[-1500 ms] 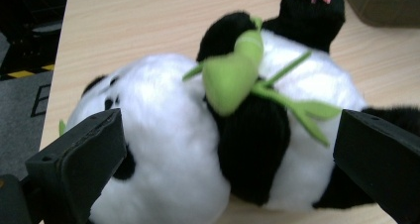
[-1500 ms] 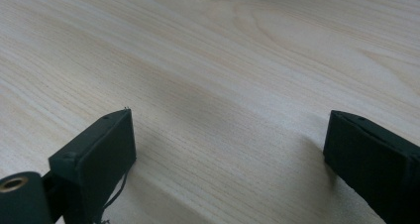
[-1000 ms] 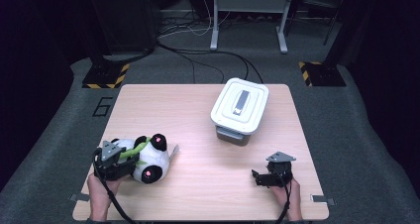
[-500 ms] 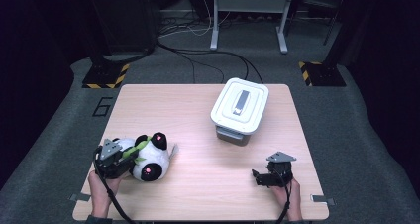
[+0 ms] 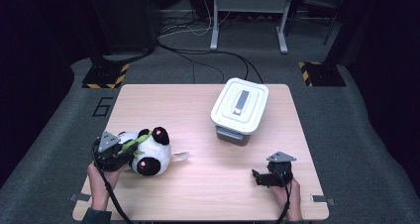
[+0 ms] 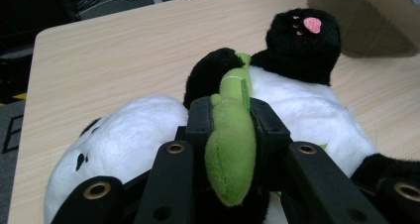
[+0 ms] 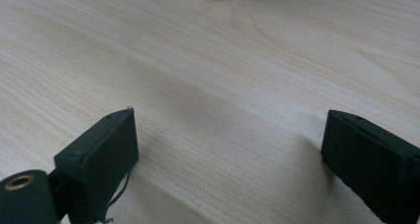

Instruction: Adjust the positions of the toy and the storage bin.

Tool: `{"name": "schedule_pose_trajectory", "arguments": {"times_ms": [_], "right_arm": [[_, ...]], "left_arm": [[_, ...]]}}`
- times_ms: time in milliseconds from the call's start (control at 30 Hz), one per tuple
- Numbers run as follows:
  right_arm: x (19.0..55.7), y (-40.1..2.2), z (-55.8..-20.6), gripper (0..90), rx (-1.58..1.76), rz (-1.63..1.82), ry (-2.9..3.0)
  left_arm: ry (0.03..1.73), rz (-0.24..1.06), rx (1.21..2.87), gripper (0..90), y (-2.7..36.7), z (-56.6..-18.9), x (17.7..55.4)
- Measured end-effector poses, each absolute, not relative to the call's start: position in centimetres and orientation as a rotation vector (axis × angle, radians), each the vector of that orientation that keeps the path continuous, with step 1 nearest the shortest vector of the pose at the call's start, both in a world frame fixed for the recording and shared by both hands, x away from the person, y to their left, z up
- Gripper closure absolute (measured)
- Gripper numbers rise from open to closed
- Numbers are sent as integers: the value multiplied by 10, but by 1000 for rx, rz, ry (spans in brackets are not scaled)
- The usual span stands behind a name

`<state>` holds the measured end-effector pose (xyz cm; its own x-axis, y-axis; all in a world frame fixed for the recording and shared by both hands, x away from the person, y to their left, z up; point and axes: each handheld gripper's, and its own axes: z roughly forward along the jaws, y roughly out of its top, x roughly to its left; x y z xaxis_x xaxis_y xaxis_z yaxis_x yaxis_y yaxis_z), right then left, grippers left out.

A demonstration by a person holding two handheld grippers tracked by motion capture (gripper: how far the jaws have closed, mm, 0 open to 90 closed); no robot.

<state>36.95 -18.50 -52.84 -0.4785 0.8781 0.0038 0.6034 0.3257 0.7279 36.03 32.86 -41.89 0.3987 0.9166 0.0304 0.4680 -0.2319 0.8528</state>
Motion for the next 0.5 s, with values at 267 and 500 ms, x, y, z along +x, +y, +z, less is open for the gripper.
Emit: {"name": "schedule_pose_trajectory", "arguments": {"times_ms": [267, 500], "right_arm": [[370, -185, -528, 67, 1310, 955, 2205], [369, -185, -528, 69, 1311, 955, 2203]], "left_arm": [[1174, 752, 1866, 734, 329, -406, 380], [1187, 781, 1858, 734, 335, -398, 405]]}}
